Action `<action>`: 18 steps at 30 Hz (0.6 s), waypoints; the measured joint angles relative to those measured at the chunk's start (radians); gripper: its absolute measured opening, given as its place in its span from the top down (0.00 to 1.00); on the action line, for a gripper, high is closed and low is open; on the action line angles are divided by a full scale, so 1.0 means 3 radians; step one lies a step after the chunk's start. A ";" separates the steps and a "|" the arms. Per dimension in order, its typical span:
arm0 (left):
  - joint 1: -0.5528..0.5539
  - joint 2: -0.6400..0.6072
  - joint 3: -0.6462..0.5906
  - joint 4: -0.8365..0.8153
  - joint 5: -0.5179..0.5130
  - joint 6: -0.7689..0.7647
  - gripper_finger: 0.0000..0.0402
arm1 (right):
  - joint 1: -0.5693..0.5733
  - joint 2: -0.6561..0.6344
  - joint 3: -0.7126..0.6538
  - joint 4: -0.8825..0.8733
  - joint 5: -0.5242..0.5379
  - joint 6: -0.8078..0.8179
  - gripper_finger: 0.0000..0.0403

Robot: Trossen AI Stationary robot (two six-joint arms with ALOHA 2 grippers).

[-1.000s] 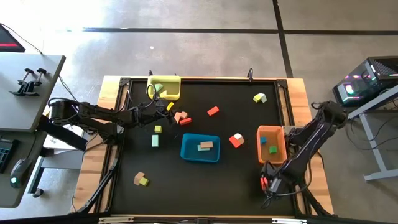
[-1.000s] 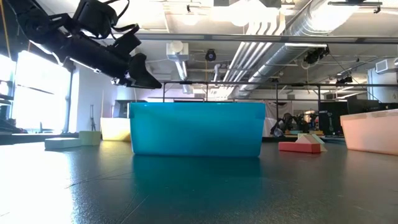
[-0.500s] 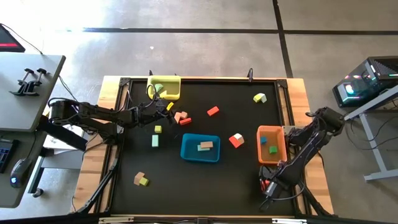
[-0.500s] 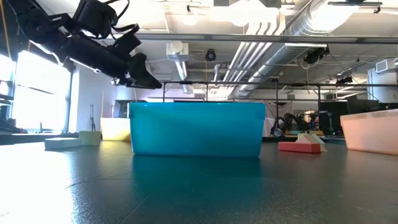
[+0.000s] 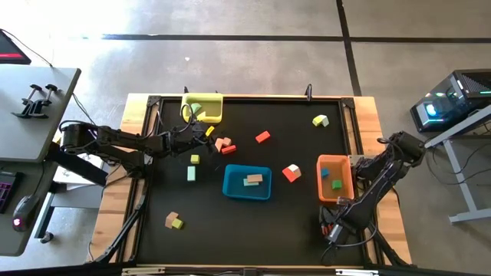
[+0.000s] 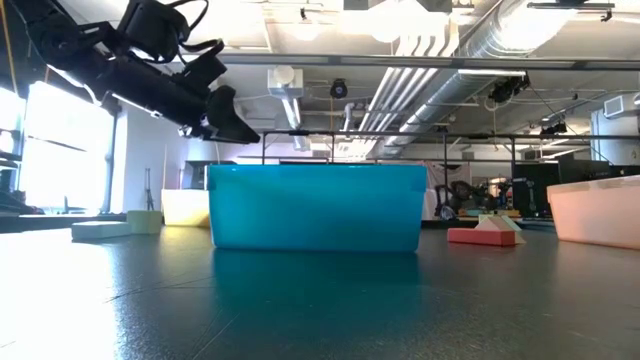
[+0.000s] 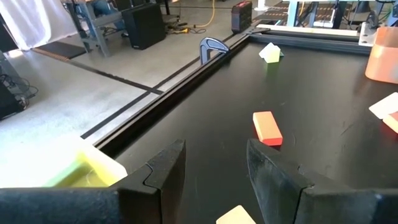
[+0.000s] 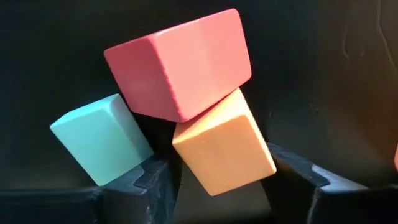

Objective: Sort blocks by size
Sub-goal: Put the light orange square block into the orange bin

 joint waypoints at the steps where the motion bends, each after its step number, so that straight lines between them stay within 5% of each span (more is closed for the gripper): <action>1: 0.0001 -0.0001 0.0000 -0.0006 0.0000 0.0000 0.61 | 0.0000 0.0001 0.0000 -0.0001 0.0012 -0.0038 0.52; 18: 0.0000 0.0000 0.0000 -0.0012 0.0000 0.0000 0.61 | -0.0005 0.0013 0.0053 -0.0105 0.0050 -0.0105 0.68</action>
